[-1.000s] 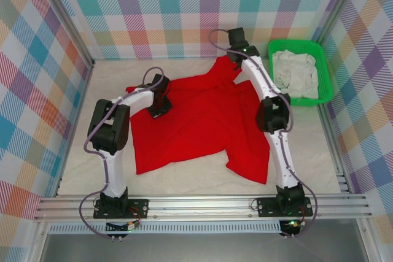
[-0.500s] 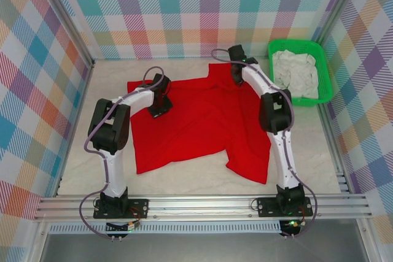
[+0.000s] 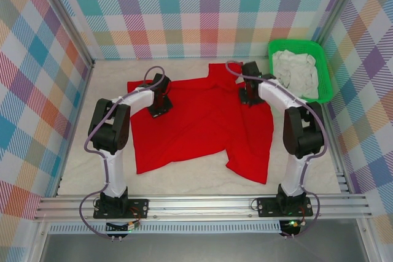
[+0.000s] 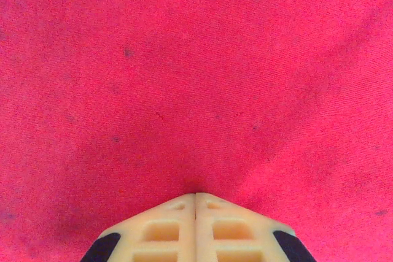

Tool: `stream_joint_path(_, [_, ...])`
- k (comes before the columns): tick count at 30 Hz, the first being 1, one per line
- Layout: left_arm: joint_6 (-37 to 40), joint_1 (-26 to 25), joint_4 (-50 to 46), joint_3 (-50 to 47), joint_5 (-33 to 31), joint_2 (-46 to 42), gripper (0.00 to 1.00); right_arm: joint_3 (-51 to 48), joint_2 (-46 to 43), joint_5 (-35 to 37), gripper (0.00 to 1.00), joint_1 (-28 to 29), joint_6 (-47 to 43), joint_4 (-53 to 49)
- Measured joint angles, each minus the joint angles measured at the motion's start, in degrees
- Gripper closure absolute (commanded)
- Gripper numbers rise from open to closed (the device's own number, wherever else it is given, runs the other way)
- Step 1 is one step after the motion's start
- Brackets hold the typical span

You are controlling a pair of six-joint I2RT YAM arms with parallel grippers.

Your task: Fold and stack the t-shirts

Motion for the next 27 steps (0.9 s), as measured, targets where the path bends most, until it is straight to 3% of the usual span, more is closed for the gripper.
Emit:
stream_joint_path(7, [0.7,0.0,0.0,-0.1,0.0,0.0,0.94,-9.9,0.3,-3.9,0.96,0.0,5.1,0.1])
stream_joint_path(17, [3.5,2.0,-3.5,3.7,-0.9,1.9,0.94,-22.2,-8.5,-10.8,0.96,0.3,9.6,5.4])
stream_joint_path(27, [7.1,4.8,-11.5,13.7,-3.4,7.0,0.94,-25.7,-11.4,-16.9,0.96,3.8,12.8,5.2])
